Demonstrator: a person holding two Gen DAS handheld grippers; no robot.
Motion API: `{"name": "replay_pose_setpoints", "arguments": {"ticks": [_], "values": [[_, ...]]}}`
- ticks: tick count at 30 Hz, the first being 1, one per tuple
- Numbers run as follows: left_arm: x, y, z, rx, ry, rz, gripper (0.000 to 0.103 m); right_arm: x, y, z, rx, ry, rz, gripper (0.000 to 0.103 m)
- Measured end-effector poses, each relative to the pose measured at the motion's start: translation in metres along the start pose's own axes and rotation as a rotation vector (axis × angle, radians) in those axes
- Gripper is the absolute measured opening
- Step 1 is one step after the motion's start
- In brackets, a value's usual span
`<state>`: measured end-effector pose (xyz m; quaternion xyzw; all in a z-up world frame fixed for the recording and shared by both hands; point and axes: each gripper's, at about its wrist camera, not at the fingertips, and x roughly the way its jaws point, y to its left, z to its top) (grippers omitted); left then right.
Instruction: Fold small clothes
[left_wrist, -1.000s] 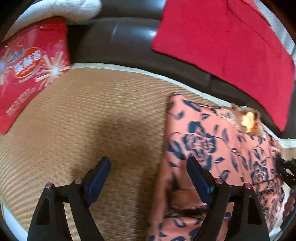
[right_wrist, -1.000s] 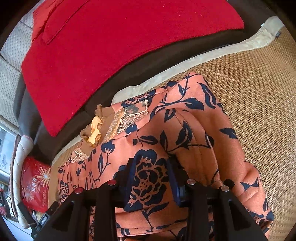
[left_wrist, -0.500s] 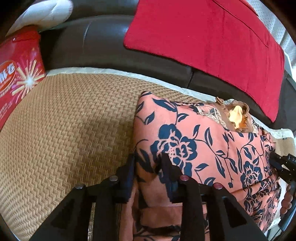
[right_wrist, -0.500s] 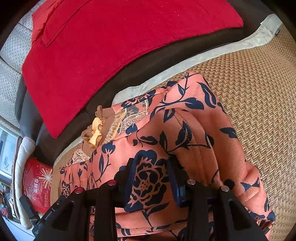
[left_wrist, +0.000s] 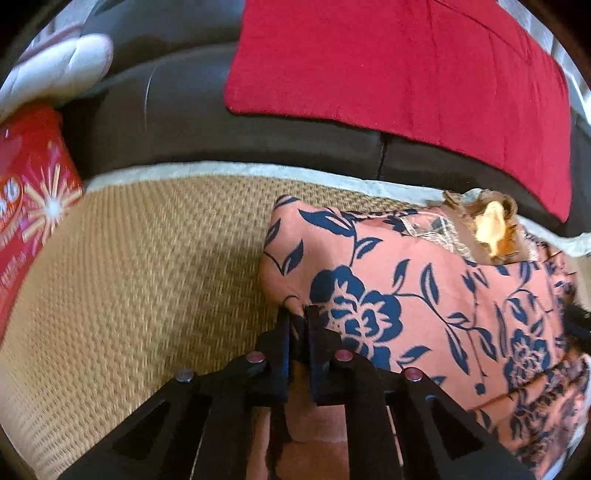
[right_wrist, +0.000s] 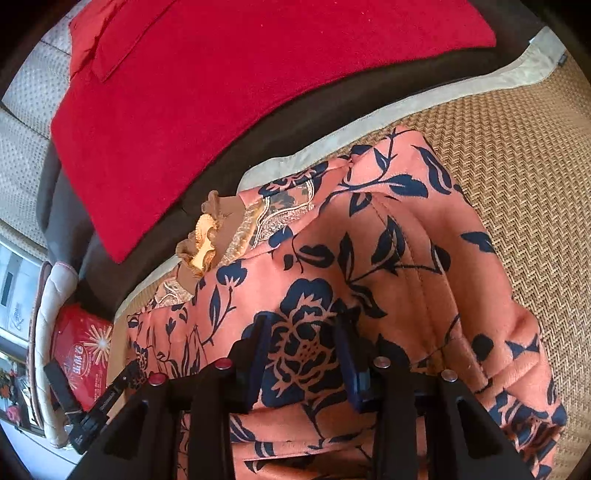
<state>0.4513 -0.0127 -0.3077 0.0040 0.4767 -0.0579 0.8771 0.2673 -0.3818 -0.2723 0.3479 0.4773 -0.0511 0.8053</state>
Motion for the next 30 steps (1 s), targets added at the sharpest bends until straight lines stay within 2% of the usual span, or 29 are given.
{"name": "replay_pose_setpoints", "arguments": {"ticks": [7, 9, 14, 17, 19, 22, 25, 26, 28, 30], "values": [[0.024, -0.014, 0.028, 0.048, -0.017, 0.077, 0.007, 0.007, -0.021, 0.008, 0.093, -0.021, 0.105, 0.035], [0.033, -0.018, 0.036, 0.059, -0.028, 0.108, 0.007, 0.009, -0.023, 0.010, 0.089, -0.030, 0.100, 0.028], [0.053, -0.034, 0.051, 0.088, -0.069, 0.208, 0.007, 0.011, -0.024, 0.013, 0.077, -0.047, 0.102, 0.025], [0.049, -0.037, 0.053, 0.084, -0.086, 0.218, 0.007, 0.009, -0.023, 0.009, 0.054, -0.059, 0.115, 0.025], [0.037, -0.035, 0.052, 0.059, -0.095, 0.196, 0.007, 0.003, -0.021, 0.008, 0.023, -0.058, 0.103, 0.028], [0.002, -0.033, 0.041, 0.051, -0.141, 0.166, 0.007, -0.015, -0.013, -0.001, -0.043, -0.055, 0.075, 0.030], [-0.027, -0.044, 0.020, 0.120, -0.180, 0.154, 0.007, -0.027, -0.008, -0.018, -0.092, -0.022, 0.104, 0.030], [-0.033, -0.044, 0.013, 0.143, -0.184, 0.147, 0.007, -0.028, -0.007, -0.026, -0.106, -0.004, 0.091, 0.033], [-0.035, -0.050, -0.003, 0.178, -0.159, 0.140, 0.007, -0.023, -0.009, -0.038, -0.117, 0.027, 0.061, 0.035], [-0.035, -0.043, -0.026, 0.153, -0.083, 0.136, 0.007, -0.032, -0.011, -0.045, -0.112, 0.010, 0.072, 0.035]]}}
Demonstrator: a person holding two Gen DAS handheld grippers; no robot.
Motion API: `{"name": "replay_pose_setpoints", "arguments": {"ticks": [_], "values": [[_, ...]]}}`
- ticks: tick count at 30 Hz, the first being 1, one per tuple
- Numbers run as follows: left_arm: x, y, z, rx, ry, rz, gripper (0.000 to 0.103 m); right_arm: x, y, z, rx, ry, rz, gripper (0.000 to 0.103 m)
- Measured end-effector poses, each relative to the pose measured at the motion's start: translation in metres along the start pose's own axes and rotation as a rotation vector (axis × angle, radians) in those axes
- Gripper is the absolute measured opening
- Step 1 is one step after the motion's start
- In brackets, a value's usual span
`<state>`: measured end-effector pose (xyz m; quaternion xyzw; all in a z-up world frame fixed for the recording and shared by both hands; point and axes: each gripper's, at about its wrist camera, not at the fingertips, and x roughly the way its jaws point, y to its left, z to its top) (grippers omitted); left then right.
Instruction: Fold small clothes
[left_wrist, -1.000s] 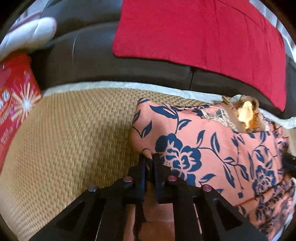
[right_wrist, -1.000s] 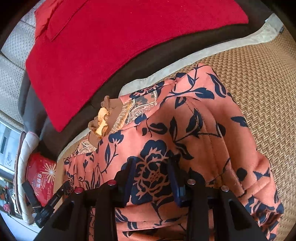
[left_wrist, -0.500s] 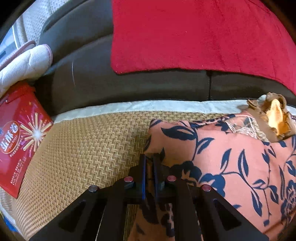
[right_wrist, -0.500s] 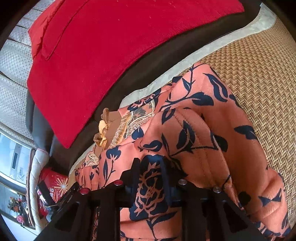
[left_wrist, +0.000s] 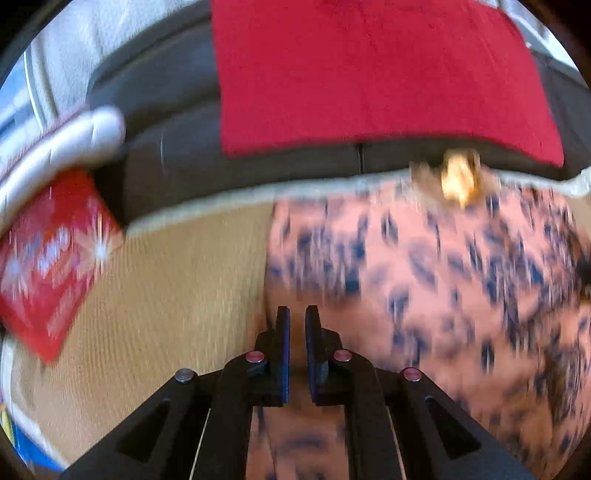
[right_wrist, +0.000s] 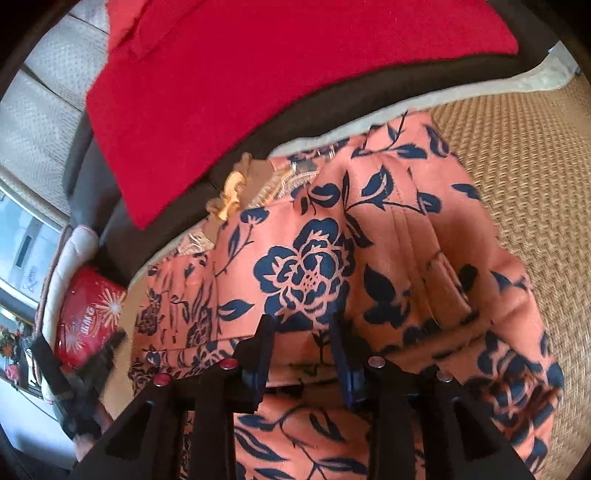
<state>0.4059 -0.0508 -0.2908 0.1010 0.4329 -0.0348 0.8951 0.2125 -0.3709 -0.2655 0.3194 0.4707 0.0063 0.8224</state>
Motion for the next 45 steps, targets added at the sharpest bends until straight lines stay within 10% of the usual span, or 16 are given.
{"name": "replay_pose_setpoints", "arguments": {"ticks": [3, 5, 8, 13, 21, 28, 32, 33, 37, 40, 41, 44, 45], "values": [[-0.020, 0.018, -0.030, -0.084, 0.042, -0.047, 0.013, -0.033, -0.002, -0.016, -0.003, -0.025, 0.035, 0.045], [-0.038, 0.027, -0.049, -0.117, 0.044, -0.084, 0.035, -0.058, -0.008, -0.030, -0.016, -0.065, 0.034, 0.077], [-0.072, 0.037, -0.080, -0.110, -0.020, -0.064, 0.070, -0.100, -0.031, -0.058, 0.002, -0.124, 0.035, 0.080], [-0.111, 0.041, -0.118, -0.088, -0.032, -0.126, 0.082, -0.146, -0.074, -0.099, 0.035, -0.065, -0.046, 0.080], [-0.103, 0.034, -0.169, -0.158, 0.174, -0.270, 0.083, -0.132, -0.109, -0.164, 0.035, 0.209, -0.158, 0.080], [-0.086, 0.029, -0.184, -0.211, 0.280, -0.344, 0.083, -0.098, -0.129, -0.186, 0.088, 0.228, -0.201, 0.079], [-0.081, 0.030, -0.191, -0.222, 0.298, -0.335, 0.082, -0.087, -0.123, -0.190, 0.083, 0.232, -0.157, 0.049], [-0.081, 0.031, -0.193, -0.229, 0.294, -0.330, 0.072, -0.085, -0.122, -0.190, 0.069, 0.235, -0.158, 0.034], [-0.077, 0.033, -0.200, -0.255, 0.330, -0.359, 0.038, -0.088, -0.113, -0.194, 0.033, 0.226, -0.139, 0.032], [-0.079, 0.030, -0.201, -0.239, 0.340, -0.360, 0.043, -0.085, -0.116, -0.193, 0.063, 0.239, -0.138, 0.035], [-0.078, 0.028, -0.200, -0.235, 0.349, -0.361, 0.065, -0.089, -0.122, -0.191, 0.075, 0.247, -0.136, 0.036], [-0.075, 0.024, -0.200, -0.243, 0.361, -0.337, 0.079, -0.092, -0.138, -0.188, 0.106, 0.252, -0.154, 0.084], [-0.074, 0.023, -0.200, -0.240, 0.361, -0.343, 0.079, -0.093, -0.142, -0.186, 0.106, 0.243, -0.164, 0.084]]}}
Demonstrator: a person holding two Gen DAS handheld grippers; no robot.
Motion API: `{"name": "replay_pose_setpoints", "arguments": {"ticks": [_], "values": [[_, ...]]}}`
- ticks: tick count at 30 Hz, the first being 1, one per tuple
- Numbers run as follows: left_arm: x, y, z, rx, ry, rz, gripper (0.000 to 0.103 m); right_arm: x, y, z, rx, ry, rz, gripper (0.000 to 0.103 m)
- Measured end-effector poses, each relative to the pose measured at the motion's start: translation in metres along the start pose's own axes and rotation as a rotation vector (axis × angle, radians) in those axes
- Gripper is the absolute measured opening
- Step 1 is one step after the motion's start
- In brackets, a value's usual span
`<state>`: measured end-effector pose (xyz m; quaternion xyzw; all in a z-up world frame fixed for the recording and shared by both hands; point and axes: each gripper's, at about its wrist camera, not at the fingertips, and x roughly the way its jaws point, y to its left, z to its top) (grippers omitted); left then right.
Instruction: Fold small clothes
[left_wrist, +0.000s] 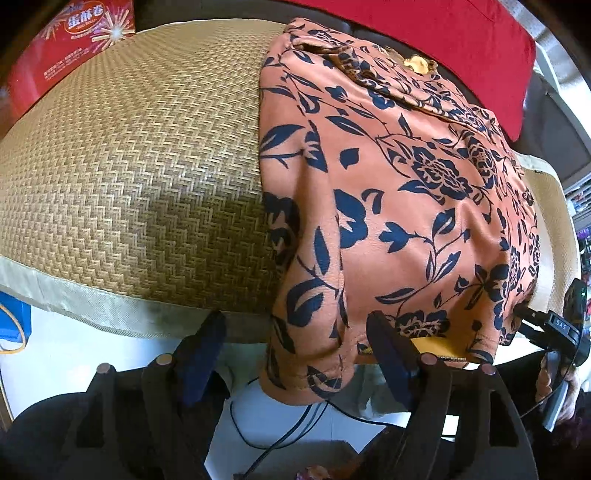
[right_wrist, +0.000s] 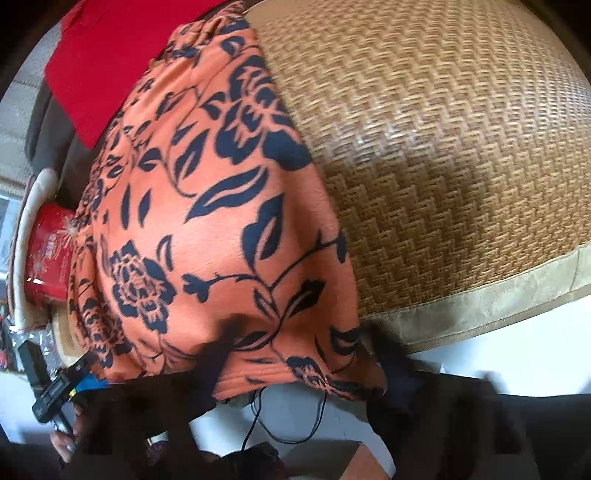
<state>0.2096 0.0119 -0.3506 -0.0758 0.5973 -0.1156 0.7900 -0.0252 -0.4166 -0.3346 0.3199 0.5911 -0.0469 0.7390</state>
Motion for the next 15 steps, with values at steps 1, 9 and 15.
{"name": "replay_pose_setpoints", "arguments": {"ticks": [1, 9, 15], "values": [[0.000, -0.001, -0.001, 0.007, -0.004, 0.003, 0.079, -0.001, -0.002, 0.001, -0.005, -0.009, 0.003, 0.084], [0.004, -0.009, -0.001, 0.011, -0.008, -0.025, 0.007, -0.004, -0.002, -0.001, -0.090, 0.011, 0.069, 0.012], [-0.043, -0.011, 0.017, 0.076, -0.124, -0.084, 0.006, -0.054, 0.003, -0.001, -0.107, -0.032, 0.242, 0.011]]}}
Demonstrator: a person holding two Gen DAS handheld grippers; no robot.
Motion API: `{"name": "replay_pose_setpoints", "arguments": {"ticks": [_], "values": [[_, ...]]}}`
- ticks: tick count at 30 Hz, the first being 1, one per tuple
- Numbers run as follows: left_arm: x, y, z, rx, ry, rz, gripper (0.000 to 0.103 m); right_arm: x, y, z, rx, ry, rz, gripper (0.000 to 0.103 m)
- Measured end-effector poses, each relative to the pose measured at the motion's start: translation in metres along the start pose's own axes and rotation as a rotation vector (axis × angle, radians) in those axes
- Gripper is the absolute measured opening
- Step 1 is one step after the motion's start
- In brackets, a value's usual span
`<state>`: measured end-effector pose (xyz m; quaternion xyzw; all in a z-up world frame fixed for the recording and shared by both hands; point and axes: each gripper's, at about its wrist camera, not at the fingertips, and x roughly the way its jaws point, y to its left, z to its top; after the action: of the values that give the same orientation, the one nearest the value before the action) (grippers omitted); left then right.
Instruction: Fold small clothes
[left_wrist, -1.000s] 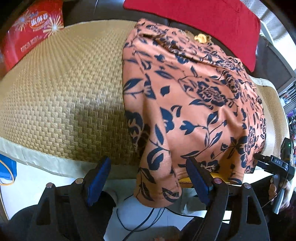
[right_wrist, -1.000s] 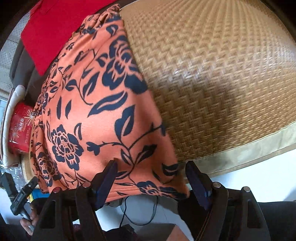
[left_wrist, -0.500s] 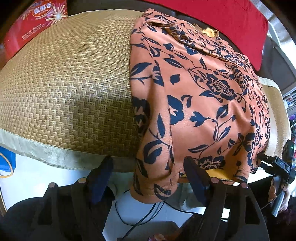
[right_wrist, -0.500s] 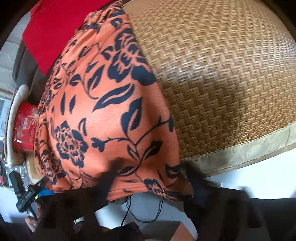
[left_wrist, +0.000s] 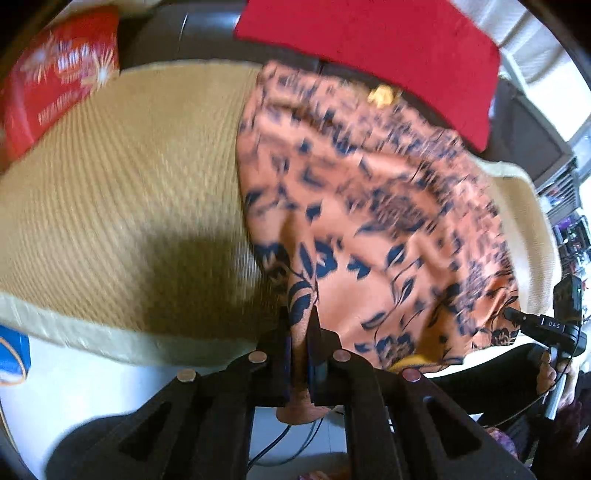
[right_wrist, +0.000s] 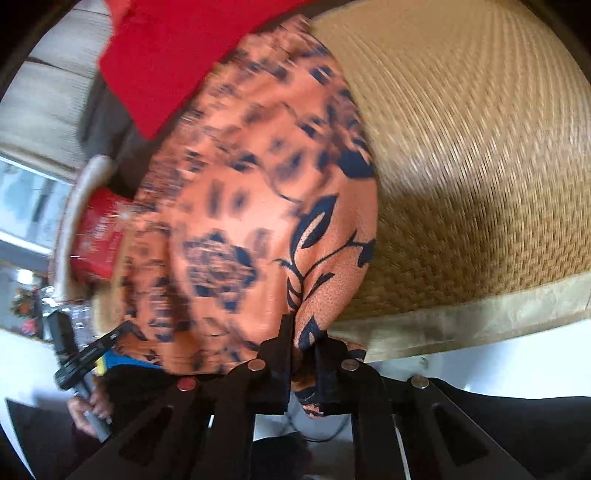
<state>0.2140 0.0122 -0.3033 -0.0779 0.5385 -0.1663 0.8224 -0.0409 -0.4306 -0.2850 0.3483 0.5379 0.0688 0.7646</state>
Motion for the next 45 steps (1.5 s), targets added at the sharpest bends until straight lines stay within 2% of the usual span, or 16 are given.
{"name": "replay_pose_setpoints", "arguments": {"ticks": [7, 14, 16, 17, 20, 22, 24, 25, 28, 31, 34, 35, 37, 39, 42, 45], "values": [[-0.050, 0.014, 0.058, -0.052, -0.123, -0.118, 0.005, -0.056, 0.028, 0.029, 0.018, -0.115, 0.276, 0.011], [-0.085, 0.035, 0.121, -0.078, -0.237, -0.120, 0.005, -0.066, 0.071, 0.082, 0.047, -0.239, 0.451, 0.009], [-0.086, 0.042, 0.140, -0.093, -0.255, -0.098, 0.005, -0.063, 0.086, 0.102, 0.057, -0.281, 0.455, 0.008], [-0.084, 0.044, 0.148, -0.098, -0.253, -0.075, 0.005, -0.061, 0.087, 0.112, 0.053, -0.287, 0.421, 0.008], [-0.072, 0.045, 0.148, -0.076, -0.190, -0.106, 0.005, -0.047, 0.098, 0.137, 0.007, -0.229, 0.129, 0.013], [-0.058, 0.039, 0.133, -0.037, -0.128, -0.085, 0.015, -0.032, 0.103, 0.134, -0.016, -0.159, 0.072, 0.013], [-0.038, 0.033, 0.105, 0.010, -0.058, -0.028, 0.072, -0.018, 0.104, 0.121, -0.048, -0.101, -0.006, 0.014], [-0.027, 0.032, 0.091, 0.019, -0.030, 0.006, 0.080, -0.011, 0.101, 0.112, -0.051, -0.078, -0.056, 0.015], [0.004, 0.035, 0.047, 0.017, 0.080, 0.049, 0.081, 0.010, 0.084, 0.081, -0.023, -0.003, -0.164, 0.022], [0.027, 0.042, 0.018, -0.042, 0.160, 0.057, 0.081, 0.035, 0.064, 0.042, 0.035, 0.083, -0.197, 0.028], [0.039, 0.045, 0.009, -0.095, 0.198, 0.091, 0.081, 0.052, 0.060, 0.023, 0.063, 0.123, -0.232, 0.055], [0.039, 0.044, 0.008, -0.103, 0.197, 0.090, 0.081, 0.060, 0.061, 0.020, 0.082, 0.122, -0.217, 0.071], [0.039, 0.041, 0.007, -0.095, 0.191, 0.084, 0.081, 0.066, 0.066, 0.020, 0.124, 0.080, -0.186, 0.073], [0.044, 0.034, 0.003, -0.078, 0.192, 0.098, 0.081, 0.071, 0.074, 0.021, 0.122, 0.065, -0.211, 0.077], [0.053, 0.030, -0.005, -0.070, 0.196, 0.087, 0.081, 0.089, 0.091, 0.020, 0.057, 0.079, -0.387, 0.077], [0.053, 0.037, -0.017, -0.083, 0.185, 0.046, 0.080, 0.100, 0.085, 0.014, 0.059, 0.080, -0.492, 0.076]]}}
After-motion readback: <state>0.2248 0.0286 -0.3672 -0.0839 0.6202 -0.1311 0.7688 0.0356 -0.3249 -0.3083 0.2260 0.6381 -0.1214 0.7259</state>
